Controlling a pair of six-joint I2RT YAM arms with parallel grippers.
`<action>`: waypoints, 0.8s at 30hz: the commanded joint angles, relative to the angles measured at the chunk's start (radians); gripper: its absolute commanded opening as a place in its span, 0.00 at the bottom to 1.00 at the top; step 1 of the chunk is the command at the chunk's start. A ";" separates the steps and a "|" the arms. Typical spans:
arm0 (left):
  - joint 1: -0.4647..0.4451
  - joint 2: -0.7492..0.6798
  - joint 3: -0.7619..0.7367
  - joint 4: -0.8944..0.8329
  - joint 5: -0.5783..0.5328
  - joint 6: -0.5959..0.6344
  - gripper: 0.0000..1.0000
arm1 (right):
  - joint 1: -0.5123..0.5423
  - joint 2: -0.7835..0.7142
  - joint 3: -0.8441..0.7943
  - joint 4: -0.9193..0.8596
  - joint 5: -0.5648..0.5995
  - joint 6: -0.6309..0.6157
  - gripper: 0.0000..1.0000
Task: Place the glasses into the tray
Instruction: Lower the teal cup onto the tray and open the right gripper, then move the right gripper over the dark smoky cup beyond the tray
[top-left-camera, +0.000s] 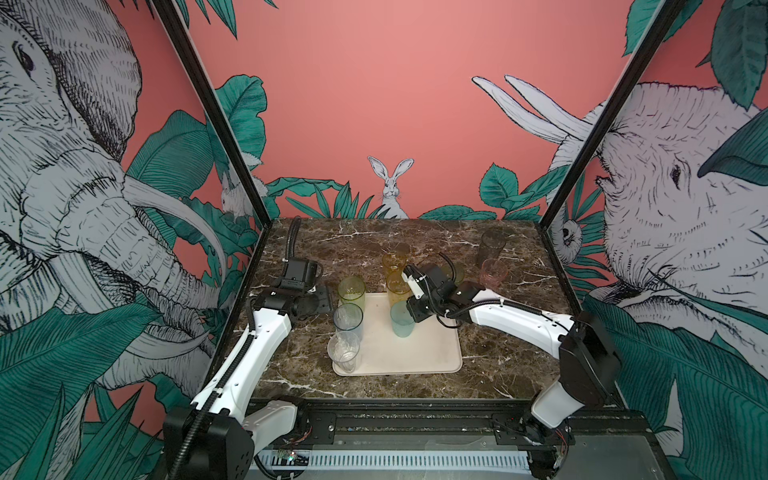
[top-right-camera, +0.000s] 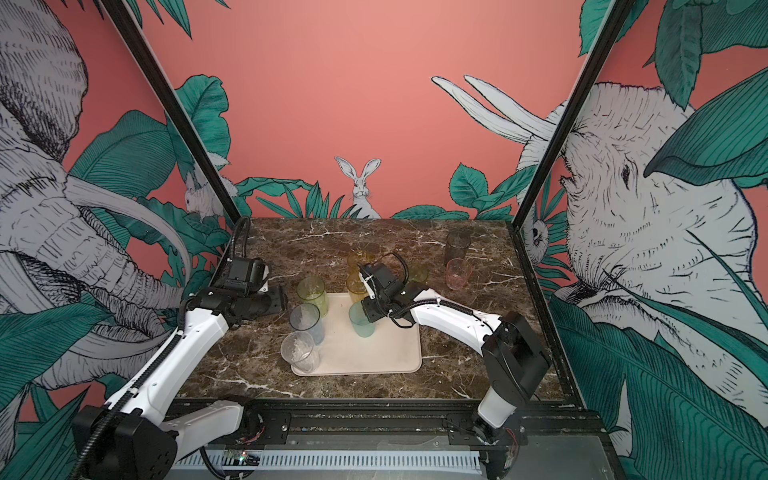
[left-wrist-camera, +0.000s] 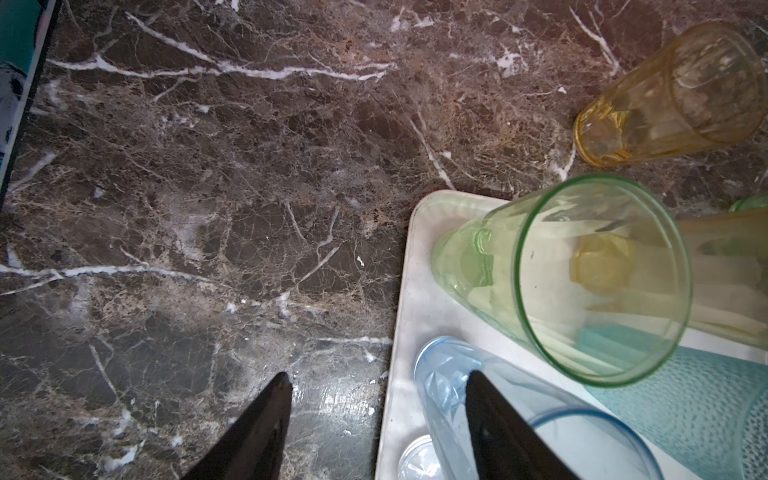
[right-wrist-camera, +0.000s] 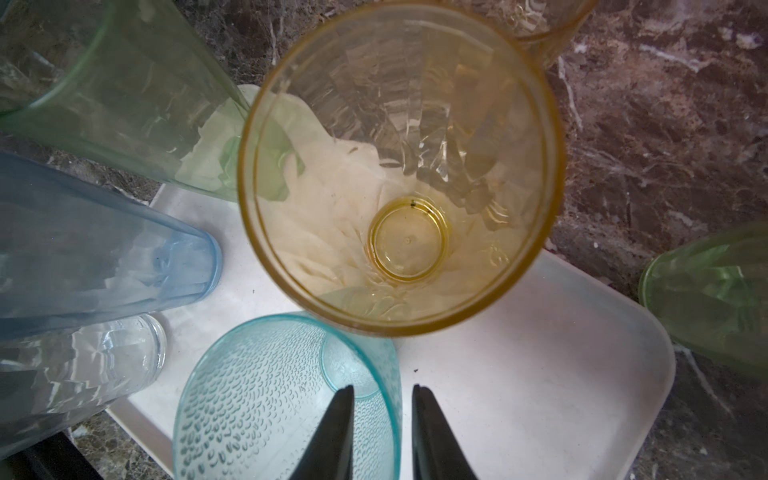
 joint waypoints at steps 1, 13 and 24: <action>0.006 -0.008 -0.004 0.000 -0.011 -0.005 0.68 | 0.006 -0.021 0.026 -0.009 0.001 0.008 0.28; 0.006 -0.006 0.014 -0.006 -0.009 -0.002 0.68 | 0.006 -0.131 0.054 -0.052 0.057 -0.034 0.35; 0.005 -0.006 0.026 -0.010 -0.008 0.000 0.68 | -0.018 -0.203 0.111 -0.055 0.267 -0.144 0.57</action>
